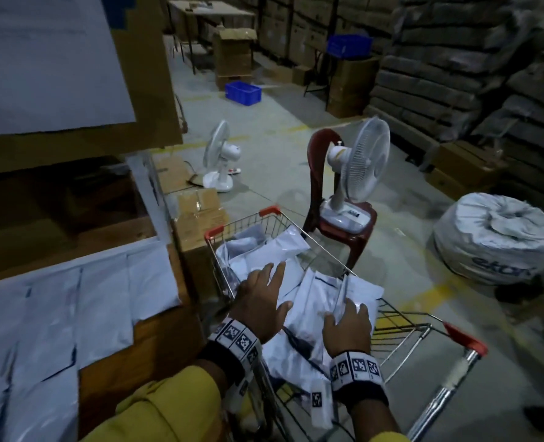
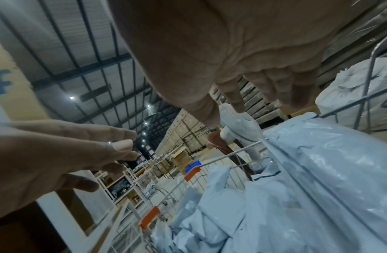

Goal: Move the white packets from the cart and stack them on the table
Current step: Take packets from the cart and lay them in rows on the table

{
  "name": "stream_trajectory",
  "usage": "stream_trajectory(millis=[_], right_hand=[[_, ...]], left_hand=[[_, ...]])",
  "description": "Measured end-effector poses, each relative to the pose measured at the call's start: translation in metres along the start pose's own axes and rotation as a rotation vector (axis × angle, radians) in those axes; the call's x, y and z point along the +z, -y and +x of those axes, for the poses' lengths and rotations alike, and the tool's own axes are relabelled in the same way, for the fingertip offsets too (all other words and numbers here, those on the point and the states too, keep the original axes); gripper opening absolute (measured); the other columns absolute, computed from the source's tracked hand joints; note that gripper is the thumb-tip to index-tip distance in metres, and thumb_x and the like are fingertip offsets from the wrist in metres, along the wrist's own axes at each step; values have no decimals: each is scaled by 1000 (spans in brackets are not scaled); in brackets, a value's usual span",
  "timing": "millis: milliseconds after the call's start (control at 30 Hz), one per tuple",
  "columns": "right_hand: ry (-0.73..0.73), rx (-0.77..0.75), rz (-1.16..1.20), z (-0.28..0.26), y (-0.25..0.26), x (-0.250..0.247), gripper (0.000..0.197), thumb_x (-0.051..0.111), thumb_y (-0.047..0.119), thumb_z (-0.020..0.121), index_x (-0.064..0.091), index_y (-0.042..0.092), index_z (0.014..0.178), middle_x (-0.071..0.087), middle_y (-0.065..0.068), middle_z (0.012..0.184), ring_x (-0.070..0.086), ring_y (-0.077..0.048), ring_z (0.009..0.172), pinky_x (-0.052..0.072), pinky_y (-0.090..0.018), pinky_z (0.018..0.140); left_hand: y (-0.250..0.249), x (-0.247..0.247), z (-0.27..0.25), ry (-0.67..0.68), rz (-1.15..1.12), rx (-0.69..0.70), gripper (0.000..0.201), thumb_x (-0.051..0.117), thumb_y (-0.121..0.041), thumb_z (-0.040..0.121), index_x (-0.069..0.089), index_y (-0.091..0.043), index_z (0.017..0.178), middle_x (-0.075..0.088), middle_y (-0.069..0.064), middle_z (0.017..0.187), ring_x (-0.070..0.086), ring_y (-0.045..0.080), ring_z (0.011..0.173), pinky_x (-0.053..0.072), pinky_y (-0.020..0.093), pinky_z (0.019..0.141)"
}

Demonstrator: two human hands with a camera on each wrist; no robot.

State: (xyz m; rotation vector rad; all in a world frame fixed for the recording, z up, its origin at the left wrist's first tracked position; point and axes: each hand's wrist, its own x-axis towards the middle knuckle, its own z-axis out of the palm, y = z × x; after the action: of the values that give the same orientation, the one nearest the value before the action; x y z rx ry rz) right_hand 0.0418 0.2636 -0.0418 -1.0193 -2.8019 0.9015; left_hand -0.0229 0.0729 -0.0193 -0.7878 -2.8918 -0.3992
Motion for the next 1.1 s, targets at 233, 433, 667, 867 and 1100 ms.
stream_trajectory(millis=[233,433,667,867,1100], right_hand=[[87,106,-81,31,-24,26,65,59,38,94,35,16,150,25,-19,158,30,-37,143,37,-47,111],[206,269,-201,41,-37,54,87,62,43,92,10,18,158,-6,-22,164,4,-40,150,25,-52,116],[186,322,-191,57,-53,59,96,62,48,92,-1,21,159,-6,-28,161,12,-46,147,30,-52,114],[236,347,-206,78,-76,58,107,68,47,87,-14,39,154,28,-22,144,53,-39,118,50,-50,96],[189,371,-259,81,-73,60,110,72,45,84,-14,45,153,35,-18,131,55,-36,111,52,-46,93]], left_hand=[[-4,42,34,296,67,-124,79,48,-57,96,13,-24,159,19,11,163,27,32,144,27,47,118],[-6,97,41,540,95,-98,68,48,-51,96,26,-26,155,30,10,158,35,35,138,32,49,113],[-33,139,44,653,7,-81,40,47,-40,97,48,-18,131,64,7,119,61,31,107,42,41,96],[-52,161,60,603,-187,-315,39,54,-36,96,44,-14,126,62,11,116,62,33,107,47,39,87],[-55,168,76,566,-323,-493,50,66,-10,85,40,-11,128,61,14,112,63,33,101,51,39,84]])
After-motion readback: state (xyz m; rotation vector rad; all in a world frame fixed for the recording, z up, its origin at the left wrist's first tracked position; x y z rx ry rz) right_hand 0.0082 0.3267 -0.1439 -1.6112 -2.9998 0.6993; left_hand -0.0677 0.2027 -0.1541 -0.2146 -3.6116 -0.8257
